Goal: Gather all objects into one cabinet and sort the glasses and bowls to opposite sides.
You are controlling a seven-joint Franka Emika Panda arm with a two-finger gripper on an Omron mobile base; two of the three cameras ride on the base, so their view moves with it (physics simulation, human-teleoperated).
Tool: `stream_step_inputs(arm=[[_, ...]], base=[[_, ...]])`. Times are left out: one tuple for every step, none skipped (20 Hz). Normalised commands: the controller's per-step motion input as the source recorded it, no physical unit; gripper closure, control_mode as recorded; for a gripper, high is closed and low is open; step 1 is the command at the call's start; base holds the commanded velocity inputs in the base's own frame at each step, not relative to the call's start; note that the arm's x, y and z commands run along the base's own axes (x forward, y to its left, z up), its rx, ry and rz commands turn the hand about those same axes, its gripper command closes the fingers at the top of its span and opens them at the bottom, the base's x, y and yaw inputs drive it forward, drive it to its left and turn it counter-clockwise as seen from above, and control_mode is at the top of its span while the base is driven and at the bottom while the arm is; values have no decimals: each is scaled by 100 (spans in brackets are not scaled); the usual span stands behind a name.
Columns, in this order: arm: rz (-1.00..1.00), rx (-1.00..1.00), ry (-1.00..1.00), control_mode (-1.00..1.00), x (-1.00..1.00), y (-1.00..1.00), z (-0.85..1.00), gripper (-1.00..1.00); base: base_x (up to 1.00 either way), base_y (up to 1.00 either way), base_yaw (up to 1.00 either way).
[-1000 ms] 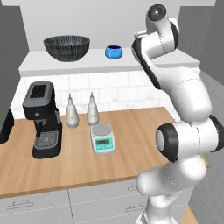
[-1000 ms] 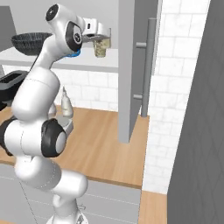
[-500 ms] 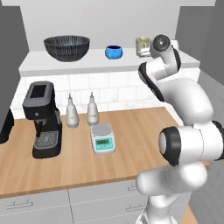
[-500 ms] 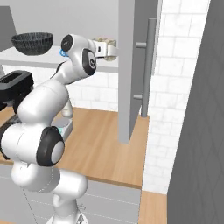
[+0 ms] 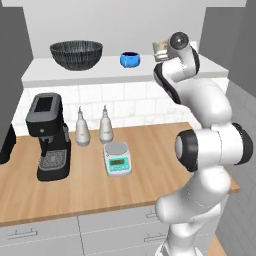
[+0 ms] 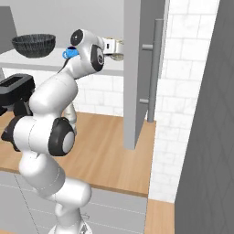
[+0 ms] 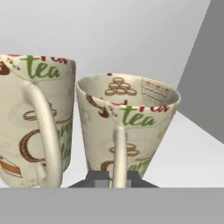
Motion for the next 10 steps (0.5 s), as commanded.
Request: stream_step_inputs(arm=[[0,10,19,-100,0,-1,-2,100],[0,11,17,-100,0,-1,-4,-100],[-1,10,14,-100,0,-2,-4,-100],[-3,11,14,-100,0,-6,-1,-100],[-3,13,13,-100,0,-12,0,-100],[-3,14,12,-100,0,-18,0,-100],[-3,14,12,-100,0,-19,0,-100],[-2,13,11,-100,0,-16,0,-100],[-1,11,9,-100,0,-15,0,-100],[-1,10,6,-100,0,-12,0,-100]], base=[[0,0,0],[0,0,0],[0,0,0],[0,0,0],[0,0,0],[0,0,0],[0,0,0],[0,0,0],[0,0,0],[0,0,0]])
